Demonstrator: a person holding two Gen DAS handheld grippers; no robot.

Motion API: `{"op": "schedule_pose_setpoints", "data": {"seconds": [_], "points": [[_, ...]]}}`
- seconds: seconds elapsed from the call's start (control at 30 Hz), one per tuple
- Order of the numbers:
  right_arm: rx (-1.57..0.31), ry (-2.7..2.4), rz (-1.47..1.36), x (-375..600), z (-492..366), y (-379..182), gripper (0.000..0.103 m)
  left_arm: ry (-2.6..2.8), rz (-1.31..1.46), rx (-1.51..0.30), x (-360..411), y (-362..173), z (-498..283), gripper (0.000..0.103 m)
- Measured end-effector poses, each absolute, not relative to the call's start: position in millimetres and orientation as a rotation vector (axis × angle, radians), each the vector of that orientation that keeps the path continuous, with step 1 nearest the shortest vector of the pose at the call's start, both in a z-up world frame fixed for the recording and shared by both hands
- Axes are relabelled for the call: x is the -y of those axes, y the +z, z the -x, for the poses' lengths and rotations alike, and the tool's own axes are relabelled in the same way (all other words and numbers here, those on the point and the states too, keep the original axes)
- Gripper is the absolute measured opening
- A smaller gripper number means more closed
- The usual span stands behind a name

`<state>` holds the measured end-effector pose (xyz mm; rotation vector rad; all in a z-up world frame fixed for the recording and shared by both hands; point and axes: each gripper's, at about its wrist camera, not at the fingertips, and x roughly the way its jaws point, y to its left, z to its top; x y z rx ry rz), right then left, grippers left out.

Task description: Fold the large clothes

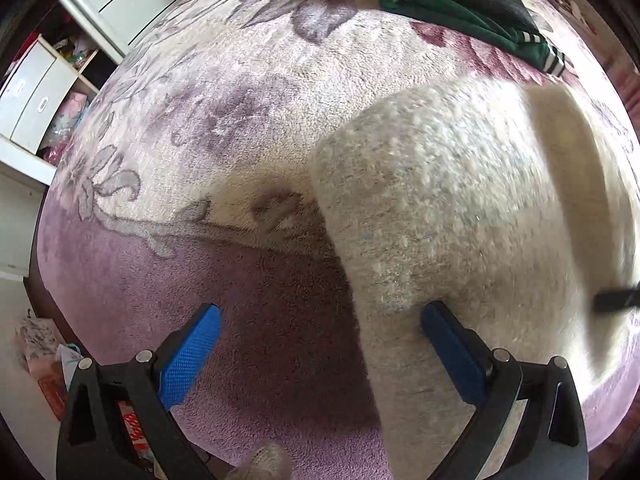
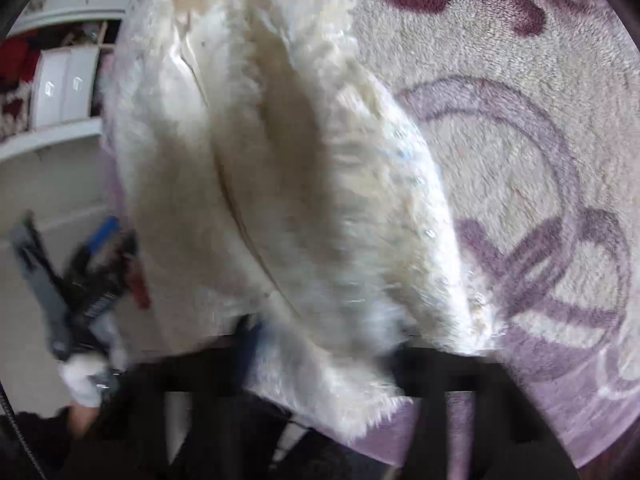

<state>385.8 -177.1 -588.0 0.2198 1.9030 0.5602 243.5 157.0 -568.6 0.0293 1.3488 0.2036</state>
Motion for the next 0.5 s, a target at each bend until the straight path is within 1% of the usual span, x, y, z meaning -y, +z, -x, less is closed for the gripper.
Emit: {"op": "schedule_pose_setpoints", "data": {"seconds": [0.07,0.1,0.17,0.2,0.23,0.33,0.4,0.43,0.47,0.5], "points": [[-1.847,0.48,-0.245,179.9,-393.1,-565.7,0.021,0.191,-0.046,-1.338,-155.8,-567.7,-242.8,0.103],[-1.776,0.452,-0.232,181.4,-402.1,-545.5,0.02,0.182,-0.03,-1.332,-156.3,-566.6,-243.3,0.103],[-1.635,0.388,-0.162,184.3,-419.4,-513.6,0.012,0.188,-0.029,-1.332,-155.9,-566.0,-246.4,0.103],[-1.6,0.355,-0.093,183.4,-425.5,-509.3,0.007,0.189,-0.041,-1.337,-154.6,-566.8,-248.1,0.103],[-1.601,0.311,-0.058,184.6,-432.7,-517.0,0.007,0.194,-0.045,-1.337,-154.4,-567.3,-248.4,0.103],[-1.716,0.315,-0.086,187.3,-439.7,-548.7,0.008,0.193,-0.034,-1.343,-156.4,-567.0,-246.0,0.103],[-1.733,0.341,-0.156,202.1,-433.6,-541.3,0.009,0.198,-0.033,-1.341,-157.8,-567.6,-243.1,0.103],[-1.743,0.343,-0.206,216.4,-428.3,-536.2,0.016,0.197,-0.03,-1.341,-158.3,-568.0,-242.7,0.103],[-1.747,0.335,-0.269,230.2,-423.6,-532.4,0.035,0.198,-0.02,-1.342,-159.2,-568.2,-242.5,0.103],[-1.742,0.321,-0.336,247.0,-416.0,-528.1,0.051,0.198,-0.012,-1.344,-160.1,-567.9,-242.8,0.103]]}}
